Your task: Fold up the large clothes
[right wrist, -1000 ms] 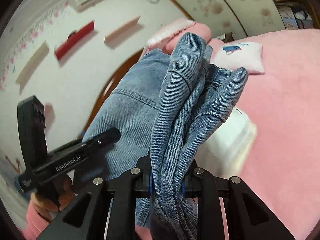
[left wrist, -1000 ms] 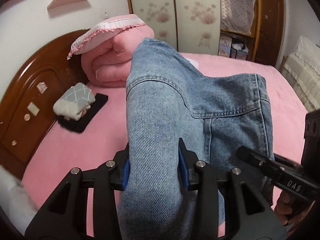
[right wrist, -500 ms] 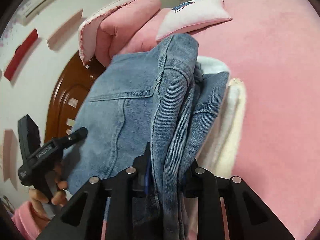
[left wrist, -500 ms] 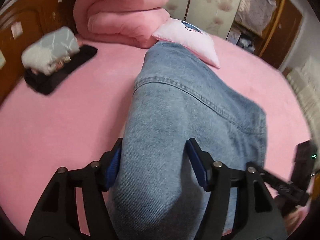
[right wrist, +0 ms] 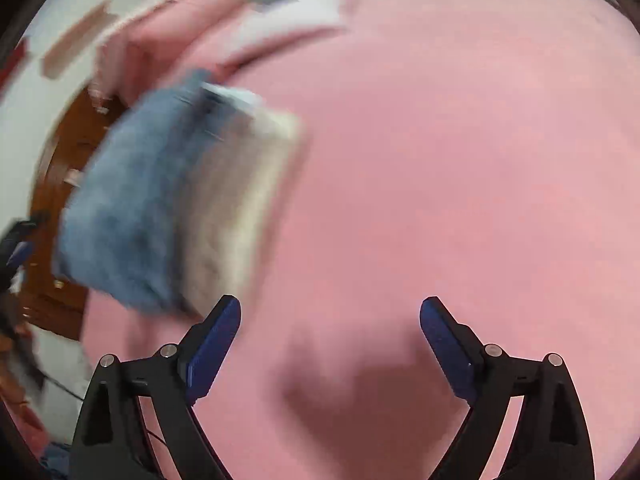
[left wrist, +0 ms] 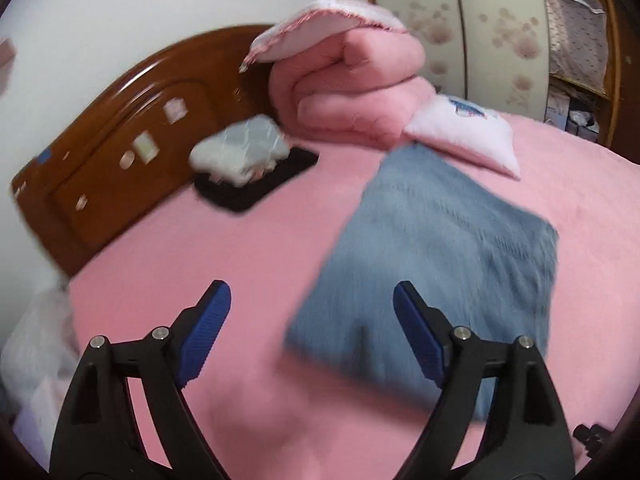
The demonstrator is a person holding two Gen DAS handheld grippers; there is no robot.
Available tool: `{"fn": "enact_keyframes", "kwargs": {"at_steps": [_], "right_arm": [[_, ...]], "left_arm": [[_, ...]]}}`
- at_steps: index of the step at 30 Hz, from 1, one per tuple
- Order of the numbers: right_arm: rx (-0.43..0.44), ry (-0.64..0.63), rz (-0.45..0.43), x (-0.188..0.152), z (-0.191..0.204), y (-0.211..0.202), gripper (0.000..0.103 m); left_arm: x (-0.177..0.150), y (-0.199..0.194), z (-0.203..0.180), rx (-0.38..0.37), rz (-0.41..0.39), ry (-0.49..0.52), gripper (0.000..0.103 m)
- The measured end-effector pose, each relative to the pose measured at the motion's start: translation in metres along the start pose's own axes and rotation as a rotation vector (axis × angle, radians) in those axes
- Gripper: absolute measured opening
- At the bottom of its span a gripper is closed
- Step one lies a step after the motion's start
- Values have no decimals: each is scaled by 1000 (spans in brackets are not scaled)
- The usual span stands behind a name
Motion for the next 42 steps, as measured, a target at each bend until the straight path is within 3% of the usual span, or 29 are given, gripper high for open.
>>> {"fn": "enact_keyframes", "kwargs": {"at_steps": [3, 7, 12, 16, 19, 23, 32, 38, 42], "right_arm": [[-150, 60, 40, -45, -68, -7, 92], [-298, 122, 10, -106, -131, -42, 97], [-307, 214, 40, -172, -180, -84, 101], [-348, 292, 35, -217, -220, -118, 102], [-355, 340, 38, -249, -251, -142, 102], [-350, 359, 31, -288, -276, -177, 102], [-370, 427, -39, -319, -315, -263, 103], [-414, 435, -112, -341, -357, -347, 103], [-431, 395, -123, -349, -374, -380, 103]], "left_arm": [[-53, -27, -7, 19, 91, -68, 82], [-130, -56, -18, -27, 233, -188, 81], [-200, -103, -34, -35, 310, -198, 81], [-236, -140, -55, -46, 364, -164, 81], [-254, -175, -76, -70, 405, -94, 81], [-264, -224, -107, -135, 379, 15, 81], [-269, -294, -187, -334, 386, 173, 81], [-277, -324, -249, -516, 454, 98, 81], [-286, -351, -294, -579, 471, 119, 81]]}}
Point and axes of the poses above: each gripper's, at about its wrist camera, not at the fingertips, and y roughly the way its jaws point, z to its left, x to its top, the point moved 3 cm from there along y, roughly the way its jaws point, and after that the axes turned 14 degrees about -x, right-handed, at the moved point
